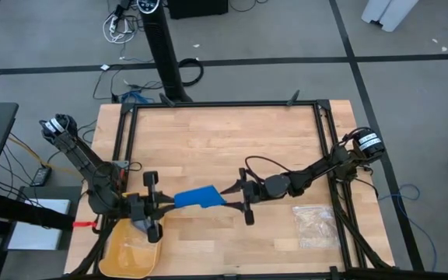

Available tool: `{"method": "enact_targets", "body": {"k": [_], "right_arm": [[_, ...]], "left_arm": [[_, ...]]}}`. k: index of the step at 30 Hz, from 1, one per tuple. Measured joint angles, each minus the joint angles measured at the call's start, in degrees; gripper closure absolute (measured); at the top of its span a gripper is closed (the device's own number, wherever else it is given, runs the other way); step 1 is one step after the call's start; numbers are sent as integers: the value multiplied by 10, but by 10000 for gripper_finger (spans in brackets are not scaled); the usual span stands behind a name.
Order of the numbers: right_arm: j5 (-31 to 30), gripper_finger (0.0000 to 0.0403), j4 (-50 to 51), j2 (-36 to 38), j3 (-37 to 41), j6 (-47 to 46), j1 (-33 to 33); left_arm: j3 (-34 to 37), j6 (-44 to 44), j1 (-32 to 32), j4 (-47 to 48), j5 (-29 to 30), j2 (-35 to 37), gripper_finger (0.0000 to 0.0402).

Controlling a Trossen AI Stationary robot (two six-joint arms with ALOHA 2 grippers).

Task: Roll bandage
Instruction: Roll the blue bandage

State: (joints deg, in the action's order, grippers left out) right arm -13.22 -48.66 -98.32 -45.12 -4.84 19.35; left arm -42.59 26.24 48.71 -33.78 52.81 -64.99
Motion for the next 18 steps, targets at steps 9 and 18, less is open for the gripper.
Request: {"method": "enact_targets", "body": {"k": [9,18], "right_arm": [[15,228,-13,-20,-1,-6,0],[15,247,-86,-131,-46,-11,0]], "left_arm": [[0,18,-7,-43,-13,0,385],[0,21,-7,-56,-17,0,385]]}}
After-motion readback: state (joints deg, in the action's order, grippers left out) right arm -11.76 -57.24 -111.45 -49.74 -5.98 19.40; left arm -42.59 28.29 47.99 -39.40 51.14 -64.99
